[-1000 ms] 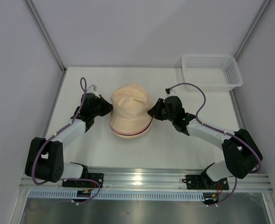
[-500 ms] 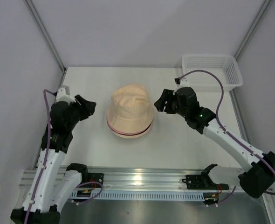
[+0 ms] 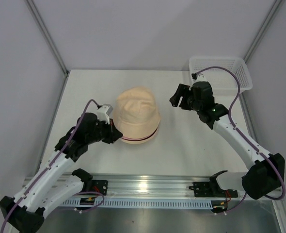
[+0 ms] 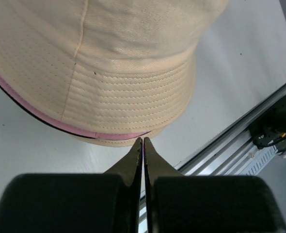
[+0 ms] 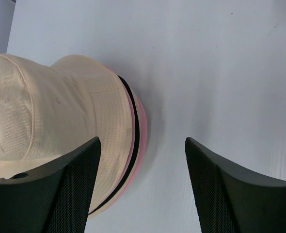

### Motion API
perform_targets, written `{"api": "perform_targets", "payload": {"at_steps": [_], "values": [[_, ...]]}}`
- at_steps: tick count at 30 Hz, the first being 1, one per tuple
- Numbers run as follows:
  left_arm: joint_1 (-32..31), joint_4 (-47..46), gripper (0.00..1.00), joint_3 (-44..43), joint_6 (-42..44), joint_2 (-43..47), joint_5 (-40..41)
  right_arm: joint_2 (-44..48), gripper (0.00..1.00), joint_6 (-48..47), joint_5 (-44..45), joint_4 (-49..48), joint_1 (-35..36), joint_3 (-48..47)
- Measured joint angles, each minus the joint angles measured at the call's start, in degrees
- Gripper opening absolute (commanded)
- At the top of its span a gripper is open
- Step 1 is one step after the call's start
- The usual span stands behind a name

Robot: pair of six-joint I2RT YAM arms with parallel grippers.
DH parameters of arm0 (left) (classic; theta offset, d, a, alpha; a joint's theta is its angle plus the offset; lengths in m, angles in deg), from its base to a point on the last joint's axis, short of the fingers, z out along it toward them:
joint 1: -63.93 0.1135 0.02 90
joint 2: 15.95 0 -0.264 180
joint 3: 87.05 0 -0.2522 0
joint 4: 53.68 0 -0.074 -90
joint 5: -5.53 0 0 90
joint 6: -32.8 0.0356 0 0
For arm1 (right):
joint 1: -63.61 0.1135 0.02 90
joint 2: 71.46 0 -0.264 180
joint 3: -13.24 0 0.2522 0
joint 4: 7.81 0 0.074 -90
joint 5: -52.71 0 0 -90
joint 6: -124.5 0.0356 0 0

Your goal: Stack the hats

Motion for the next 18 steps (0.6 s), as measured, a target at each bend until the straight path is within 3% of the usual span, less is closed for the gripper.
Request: {"api": "perform_targets", "payload": {"at_steps": [10, 14, 18], "values": [[-2.4, -11.0, 0.01, 2.1, -0.3, -9.9, 3.4, -3.9, 0.8, 0.4, -4.1, -0.8, -1.7, -1.8], [-2.4, -15.8, 0.01, 5.0, -1.9, -13.1, 4.4, -3.8, 0.89, 0.6, -5.7, -0.6, -4.4, -1.8], [-2.5, -18.6, 0.01, 8.0, -3.3, -14.4, 4.8, -3.5, 0.92, 0.5, -6.2, -0.4, -6.6, -1.5]]}}
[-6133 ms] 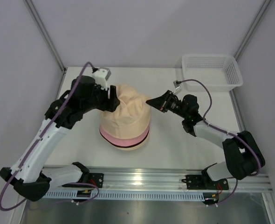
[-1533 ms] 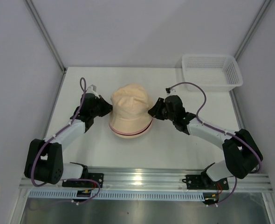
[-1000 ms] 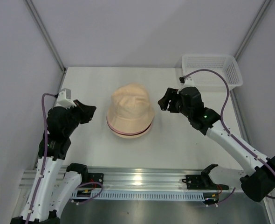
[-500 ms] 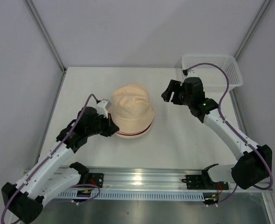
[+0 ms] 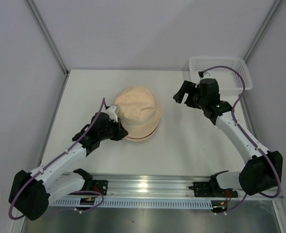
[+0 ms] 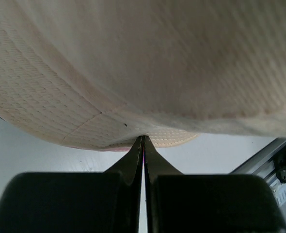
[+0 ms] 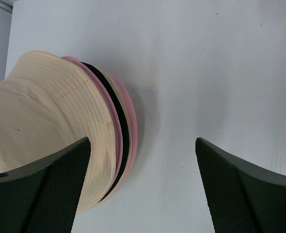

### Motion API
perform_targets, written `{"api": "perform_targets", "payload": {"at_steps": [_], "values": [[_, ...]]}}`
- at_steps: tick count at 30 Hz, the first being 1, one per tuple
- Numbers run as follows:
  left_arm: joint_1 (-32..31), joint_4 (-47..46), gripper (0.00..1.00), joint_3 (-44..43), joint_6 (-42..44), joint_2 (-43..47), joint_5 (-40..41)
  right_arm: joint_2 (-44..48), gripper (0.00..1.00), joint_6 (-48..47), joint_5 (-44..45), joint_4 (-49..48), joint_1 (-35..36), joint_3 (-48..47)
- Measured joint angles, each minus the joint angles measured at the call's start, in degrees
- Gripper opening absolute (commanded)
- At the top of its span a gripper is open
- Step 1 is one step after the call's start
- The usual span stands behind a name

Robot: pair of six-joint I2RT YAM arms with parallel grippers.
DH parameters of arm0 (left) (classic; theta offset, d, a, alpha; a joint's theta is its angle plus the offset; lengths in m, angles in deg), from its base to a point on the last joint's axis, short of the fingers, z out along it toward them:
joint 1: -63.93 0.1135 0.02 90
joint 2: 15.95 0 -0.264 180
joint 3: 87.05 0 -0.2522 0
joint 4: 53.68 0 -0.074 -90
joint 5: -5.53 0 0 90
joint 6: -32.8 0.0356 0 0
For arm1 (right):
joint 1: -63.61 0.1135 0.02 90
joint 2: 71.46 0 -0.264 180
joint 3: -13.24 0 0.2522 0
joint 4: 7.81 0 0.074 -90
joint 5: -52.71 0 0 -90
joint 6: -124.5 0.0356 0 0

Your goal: Stack the hats

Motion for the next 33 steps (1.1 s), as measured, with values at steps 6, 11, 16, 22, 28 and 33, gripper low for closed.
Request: {"api": "perform_targets", "payload": {"at_steps": [6, 11, 16, 22, 28, 33], "values": [[0.0, 1.1, 0.07, 0.3, -1.0, 1.8, 0.5, 1.7, 1.0, -0.9, -1.0, 1.7, -2.5, 0.1], [-0.1, 8.6, 0.98, -1.1, -1.1, 13.9, 3.7, 2.9, 1.0, -2.4, 0.0, 4.8, -3.7, -1.2], [0.8, 20.4, 1.0, -10.2, -2.5, 22.6, 8.9, 6.0, 1.0, -3.3, 1.5, 7.2, -4.3, -1.9], [15.3, 24.9, 0.99, -16.8, -2.5, 23.1, 8.0, 9.6, 1.0, -4.8, 3.4, 11.3, -5.9, -5.4], [35.6, 27.1, 1.0, -19.9, -2.0, 12.9, -3.0, 14.5, 1.0, -5.1, 6.2, 14.6, -7.3, -6.6], [36.4, 27.5, 1.0, -25.1, 0.2, 8.4, -8.7, 19.1, 1.0, -5.2, 7.0, 15.2, -7.4, -5.0]]}}
